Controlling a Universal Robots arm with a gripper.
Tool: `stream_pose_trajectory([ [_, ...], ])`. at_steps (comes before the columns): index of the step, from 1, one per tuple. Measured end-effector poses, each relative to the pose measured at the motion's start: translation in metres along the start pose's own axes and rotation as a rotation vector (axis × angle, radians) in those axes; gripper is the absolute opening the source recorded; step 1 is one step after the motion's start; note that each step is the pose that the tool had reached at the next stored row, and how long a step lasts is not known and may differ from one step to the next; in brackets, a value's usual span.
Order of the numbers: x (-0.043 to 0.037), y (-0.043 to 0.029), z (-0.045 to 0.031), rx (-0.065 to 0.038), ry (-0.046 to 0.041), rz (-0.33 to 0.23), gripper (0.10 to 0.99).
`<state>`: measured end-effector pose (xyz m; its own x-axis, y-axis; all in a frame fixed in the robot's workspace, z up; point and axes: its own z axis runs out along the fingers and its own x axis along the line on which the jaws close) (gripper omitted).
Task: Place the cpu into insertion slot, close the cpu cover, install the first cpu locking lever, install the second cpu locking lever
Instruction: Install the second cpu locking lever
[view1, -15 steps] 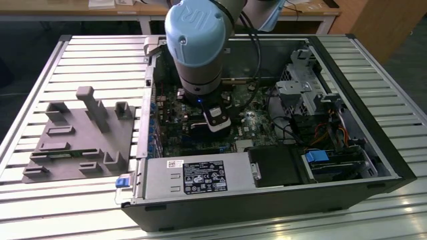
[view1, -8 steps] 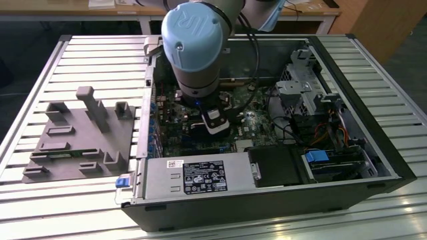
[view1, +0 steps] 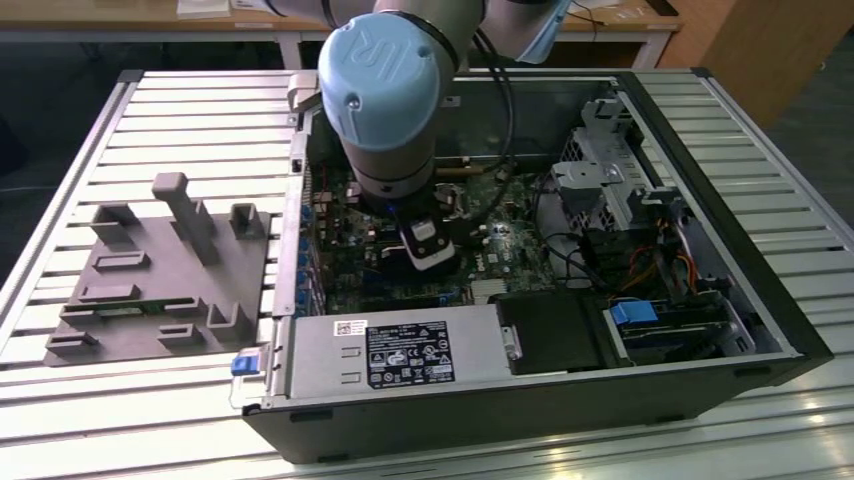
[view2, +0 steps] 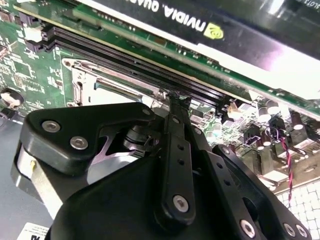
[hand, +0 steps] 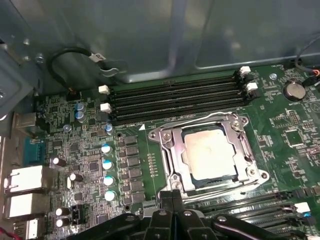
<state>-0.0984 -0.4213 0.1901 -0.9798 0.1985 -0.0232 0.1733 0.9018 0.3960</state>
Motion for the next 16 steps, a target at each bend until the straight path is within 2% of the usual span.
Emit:
stream_pose_trajectory([
  [6, 0.0016, 0.0026, 0.0039, 0.000, 0.0015, -0.004, 0.102],
  [16, 0.0044, 0.0017, 0.0078, 0.003, 0.0022, -0.007, 0.102],
])
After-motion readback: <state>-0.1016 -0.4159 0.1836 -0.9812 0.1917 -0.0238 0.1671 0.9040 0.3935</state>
